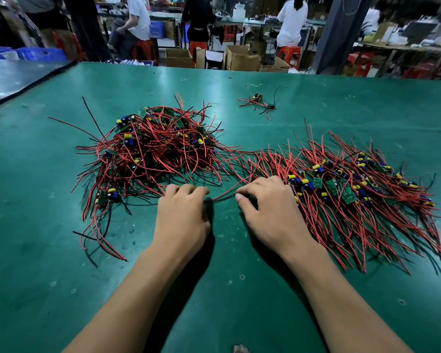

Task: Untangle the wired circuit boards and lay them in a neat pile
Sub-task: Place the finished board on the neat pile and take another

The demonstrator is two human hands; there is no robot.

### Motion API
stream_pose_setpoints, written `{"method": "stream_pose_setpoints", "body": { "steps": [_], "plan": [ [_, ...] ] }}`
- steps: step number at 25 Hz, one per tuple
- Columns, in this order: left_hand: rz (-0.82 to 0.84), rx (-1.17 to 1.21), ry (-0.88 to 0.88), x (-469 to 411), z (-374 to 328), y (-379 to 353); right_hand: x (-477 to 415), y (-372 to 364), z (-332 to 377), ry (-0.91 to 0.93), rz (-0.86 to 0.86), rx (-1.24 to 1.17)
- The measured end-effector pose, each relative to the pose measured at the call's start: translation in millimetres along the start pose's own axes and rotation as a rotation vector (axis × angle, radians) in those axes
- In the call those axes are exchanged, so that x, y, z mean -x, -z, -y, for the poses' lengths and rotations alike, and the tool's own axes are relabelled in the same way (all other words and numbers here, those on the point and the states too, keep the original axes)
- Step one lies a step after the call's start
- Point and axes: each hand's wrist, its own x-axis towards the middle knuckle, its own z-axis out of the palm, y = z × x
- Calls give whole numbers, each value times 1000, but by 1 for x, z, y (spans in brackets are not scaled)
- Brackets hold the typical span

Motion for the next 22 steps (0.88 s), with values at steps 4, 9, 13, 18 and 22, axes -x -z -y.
{"method": "stream_pose_setpoints", "body": {
  "steps": [4,9,13,18,22],
  "plan": [
    [-176,28,61,-3,4,1,0,0,-3,-9,-15,-56],
    [-657,423,-85,0,-4,13,0,2,1,-29,-98,-157],
    [-514,828,-128,7,-26,15,2,2,14,27,-37,-515],
    [-34,1346,128,5,-31,22,-2,9,17,-60,47,-874],
    [393,1539,277,1,-23,25,-3,13,17,-239,139,-1171]
  ]
}}
